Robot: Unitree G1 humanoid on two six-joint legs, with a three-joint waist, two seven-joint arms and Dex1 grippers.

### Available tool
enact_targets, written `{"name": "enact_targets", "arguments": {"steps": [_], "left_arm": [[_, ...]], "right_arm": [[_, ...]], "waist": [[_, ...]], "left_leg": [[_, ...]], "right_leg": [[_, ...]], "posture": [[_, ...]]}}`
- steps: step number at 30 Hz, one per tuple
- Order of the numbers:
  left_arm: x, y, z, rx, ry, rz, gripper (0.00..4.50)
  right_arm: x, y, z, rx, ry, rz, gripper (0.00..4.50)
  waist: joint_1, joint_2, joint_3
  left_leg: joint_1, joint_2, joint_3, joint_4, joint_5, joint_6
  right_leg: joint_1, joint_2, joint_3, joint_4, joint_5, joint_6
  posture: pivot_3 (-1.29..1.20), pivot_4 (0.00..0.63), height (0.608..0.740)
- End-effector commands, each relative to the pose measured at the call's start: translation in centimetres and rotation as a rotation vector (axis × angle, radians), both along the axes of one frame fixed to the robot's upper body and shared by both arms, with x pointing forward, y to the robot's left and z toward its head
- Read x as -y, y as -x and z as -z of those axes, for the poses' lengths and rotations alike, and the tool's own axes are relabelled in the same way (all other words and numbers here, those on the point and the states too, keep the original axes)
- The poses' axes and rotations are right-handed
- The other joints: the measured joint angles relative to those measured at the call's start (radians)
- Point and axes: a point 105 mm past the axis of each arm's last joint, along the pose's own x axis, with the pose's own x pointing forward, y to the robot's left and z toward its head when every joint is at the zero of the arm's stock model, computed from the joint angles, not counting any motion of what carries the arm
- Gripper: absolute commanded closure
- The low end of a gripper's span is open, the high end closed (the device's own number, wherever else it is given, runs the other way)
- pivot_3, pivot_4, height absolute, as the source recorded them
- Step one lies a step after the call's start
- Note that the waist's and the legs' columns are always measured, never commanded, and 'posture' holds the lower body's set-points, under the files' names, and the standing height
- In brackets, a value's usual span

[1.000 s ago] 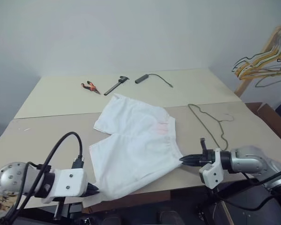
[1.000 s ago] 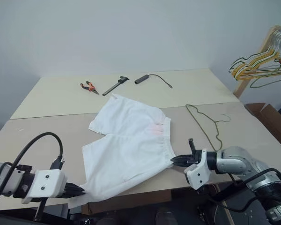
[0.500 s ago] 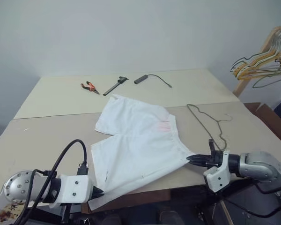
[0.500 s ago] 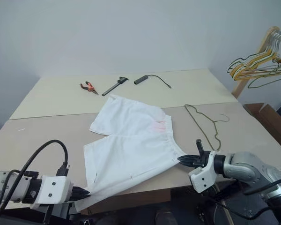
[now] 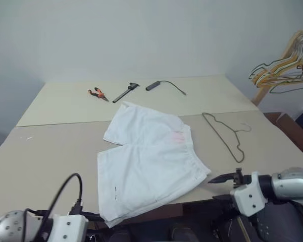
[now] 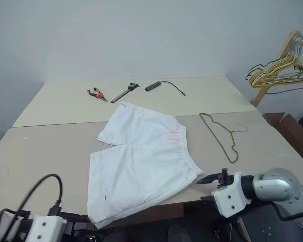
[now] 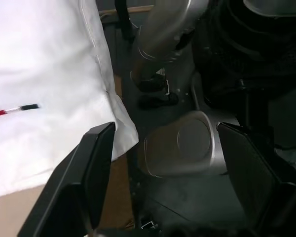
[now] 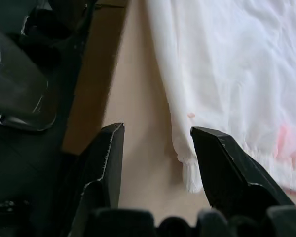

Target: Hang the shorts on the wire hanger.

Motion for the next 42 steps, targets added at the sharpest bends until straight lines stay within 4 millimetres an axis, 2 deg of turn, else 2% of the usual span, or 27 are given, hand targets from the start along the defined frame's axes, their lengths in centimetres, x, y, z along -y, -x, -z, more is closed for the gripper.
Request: {"name": "enact_targets", "arguments": {"steps": [1, 4, 6, 8, 10, 13, 17, 19, 24, 27, 33, 36, 42], "left_arm": [[1.1, -1.4, -3.0, 0.137, 0.151, -0.046, 1.08], [1.2, -6.0, -7.8, 0.225, 0.286, -0.106, 1.08], [1.6, -7.6, -9.5, 0.239, 0.353, -0.133, 1.08], [2.8, -9.0, -10.8, 0.245, 0.432, -0.156, 1.08], [3.8, -9.7, -11.6, 0.241, 0.479, -0.163, 1.08], [5.0, -10.1, -12.0, 0.233, 0.498, -0.132, 1.08], [5.7, -10.4, -12.2, 0.229, 0.511, -0.114, 1.08], [6.0, -10.6, -12.4, 0.231, 0.518, -0.108, 1.08], [6.6, -10.6, -12.4, 0.231, 0.525, -0.093, 1.08], [6.7, -10.3, -12.2, 0.226, 0.528, -0.089, 1.05], [6.6, -10.1, -12.0, 0.222, 0.532, -0.094, 1.05], [6.5, -10.1, -11.9, 0.219, 0.532, -0.09, 1.05], [6.5, -10.0, -11.7, 0.212, 0.531, -0.086, 1.05]], "right_arm": [[2.0, -3.3, -3.4, 0.048, -0.148, 0.311, 1.82], [3.6, -5.2, -4.6, 0.065, -0.235, 0.546, 1.82], [4.5, -6.0, -4.7, 0.069, -0.243, 0.678, 1.82], [6.3, -7.4, -4.0, 0.041, -0.256, 0.897, 1.82], [7.8, -8.3, -3.1, 0.008, -0.237, 1.064, 1.82], [9.6, -10.1, -2.4, -0.057, -0.284, 1.27, 1.82], [10.8, -11.8, -1.3, -0.167, -0.302, 1.419, 1.82], [10.9, -12.5, -0.8, -0.228, -0.325, 1.455, 1.82], [11.1, -13.8, -0.7, -0.284, -0.352, 1.468, 1.82], [11.3, -14.2, -0.7, -0.289, -0.348, 1.453, 2.41], [11.7, -14.3, -0.3, -0.287, -0.317, 1.473, 4.44], [11.8, -14.3, 0.3, -0.291, -0.29, 1.488, 4.48], [10.8, -13.7, 0.9, -0.281, -0.235, 1.391, 4.48]], "waist": [[0.006, 0.001, 0.0], [0.023, 0.0, 0.0], [0.028, 0.001, -0.001], [0.018, 0.005, -0.004], [0.003, 0.006, -0.004], [-0.02, 0.006, -0.004], [-0.038, 0.007, -0.005], [-0.042, 0.007, -0.005], [-0.045, 0.008, -0.005], [-0.046, 0.008, -0.005], [-0.047, 0.008, -0.006], [-0.047, 0.008, -0.006], [-0.053, 0.008, -0.006]], "left_leg": [[0.001, 0.0, 0.0, 0.0, 0.0, 0.0], [0.0, 0.0, 0.0, 0.0, 0.0, 0.0], [-0.002, 0.001, 0.001, 0.001, 0.0, 0.0], [-0.006, 0.001, 0.001, 0.0, 0.0, 0.0], [-0.01, -0.002, 0.001, 0.0, 0.0, 0.0], [-0.012, -0.007, 0.0, -0.001, -0.001, 0.0], [-0.021, -0.01, 0.0, -0.001, -0.001, 0.0], [-0.026, -0.01, 0.0, -0.001, 0.0, -0.001], [-0.026, -0.011, -0.001, -0.001, 0.0, -0.001], [-0.027, -0.011, -0.001, -0.001, 0.0, -0.001], [-0.026, -0.011, -0.003, 0.0, 0.0, -0.001], [-0.026, -0.011, -0.003, 0.001, 0.0, -0.001], [-0.026, -0.011, -0.004, 0.001, 0.0, -0.001]], "right_leg": [[0.0, 0.0, 0.0, 0.0, 0.0, 0.0], [0.0, 0.001, -0.002, 0.0, 0.0, 0.0], [-0.002, 0.002, -0.005, 0.0, 0.0, -0.001], [0.0, 0.002, -0.003, -0.001, 0.001, -0.001], [-0.004, 0.002, -0.001, -0.001, 0.01, -0.001], [-0.005, 0.002, 0.0, -0.003, 0.011, -0.001], [-0.013, 0.002, 0.0, -0.002, 0.011, 0.0], [-0.016, 0.001, 0.0, -0.002, 0.011, 0.001], [-0.016, 0.001, -0.001, -0.003, 0.011, 0.001], [-0.016, 0.001, -0.001, -0.003, 0.012, 0.002], [-0.016, 0.001, -0.001, -0.002, 0.012, 0.002], [-0.016, 0.001, 0.0, -0.002, 0.012, 0.003], [-0.015, 0.001, 0.0, -0.002, 0.012, 0.003]], "posture": [[-0.06, 0.023, 0.74], [-0.07, 0.02, 0.74], [-0.07, 0.018, 0.74], [-0.09, 0.012, 0.74], [-0.09, 0.012, 0.74], [-0.1, 0.0, 0.74], [-0.1, 0.0, 0.74], [-0.1, 0.0, 0.74], [-0.09, 0.0, 0.74], [-0.08, 0.0, 0.74], [-0.08, 0.0, 0.74], [-0.08, 0.0, 0.74], [-0.07, 0.0, 0.74]]}}
